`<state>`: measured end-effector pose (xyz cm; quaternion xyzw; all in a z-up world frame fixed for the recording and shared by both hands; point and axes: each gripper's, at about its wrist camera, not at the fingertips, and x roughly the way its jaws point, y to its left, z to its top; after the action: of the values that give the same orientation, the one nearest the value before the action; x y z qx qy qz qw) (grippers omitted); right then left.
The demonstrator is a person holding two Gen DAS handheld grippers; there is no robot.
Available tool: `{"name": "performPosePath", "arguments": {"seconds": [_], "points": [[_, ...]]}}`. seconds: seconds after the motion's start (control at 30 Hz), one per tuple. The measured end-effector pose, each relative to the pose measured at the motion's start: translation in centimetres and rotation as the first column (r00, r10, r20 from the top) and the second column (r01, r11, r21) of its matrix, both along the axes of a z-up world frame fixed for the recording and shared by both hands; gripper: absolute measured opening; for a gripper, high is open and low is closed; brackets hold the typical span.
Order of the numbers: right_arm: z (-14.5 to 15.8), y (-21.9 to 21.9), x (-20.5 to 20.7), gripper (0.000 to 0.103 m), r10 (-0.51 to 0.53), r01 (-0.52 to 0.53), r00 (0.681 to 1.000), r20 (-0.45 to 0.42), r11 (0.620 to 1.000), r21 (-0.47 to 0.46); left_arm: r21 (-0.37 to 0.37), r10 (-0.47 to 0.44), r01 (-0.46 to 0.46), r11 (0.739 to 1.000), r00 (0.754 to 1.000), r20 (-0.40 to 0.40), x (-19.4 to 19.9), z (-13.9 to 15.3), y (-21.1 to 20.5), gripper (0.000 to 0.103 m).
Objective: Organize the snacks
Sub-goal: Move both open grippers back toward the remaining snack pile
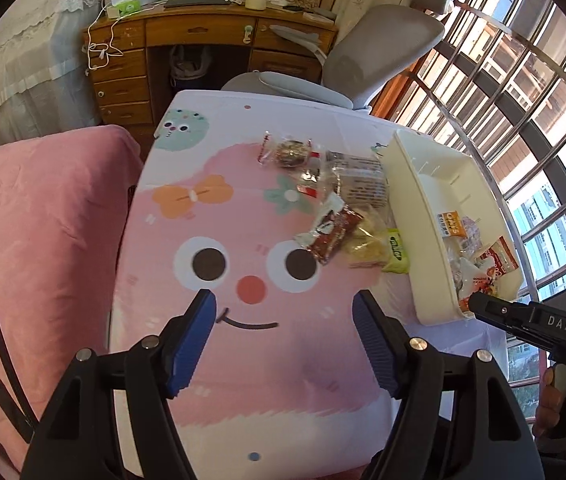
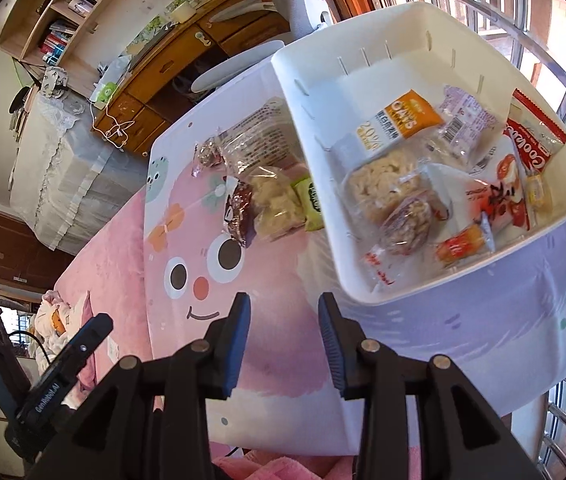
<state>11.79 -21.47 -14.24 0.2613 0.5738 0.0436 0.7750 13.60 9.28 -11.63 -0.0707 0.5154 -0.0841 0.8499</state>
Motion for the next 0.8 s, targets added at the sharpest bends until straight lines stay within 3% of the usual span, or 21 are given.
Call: {"name": "performPosePath", "arguments": {"seconds": [0.37, 0.57, 0.8], "points": [[0.1, 6.1, -0.1, 0.042, -0.022, 0.026, 0.998, 0.059, 0.998, -0.065, 0.047, -0.109, 0.110, 0.993, 0.994, -0.028, 3.9, 1.1, 4.4, 0.076], [0.4, 8.2, 0.9, 0.049, 0.019, -0.010, 0.997, 0.081, 0.993, -0.116, 0.081, -0.123, 0.127, 0.989, 0.991, -0.049, 6.9, 1.4, 4.7, 0.084], [0.6, 9.5, 2.6, 0.052, 0.047, -0.022, 0.986, 0.162, 0.988, -0.155, 0.111, -0.127, 0.135, 0.985, 0.989, -0.072, 10.9, 0.9, 3.9, 0.084]]}}
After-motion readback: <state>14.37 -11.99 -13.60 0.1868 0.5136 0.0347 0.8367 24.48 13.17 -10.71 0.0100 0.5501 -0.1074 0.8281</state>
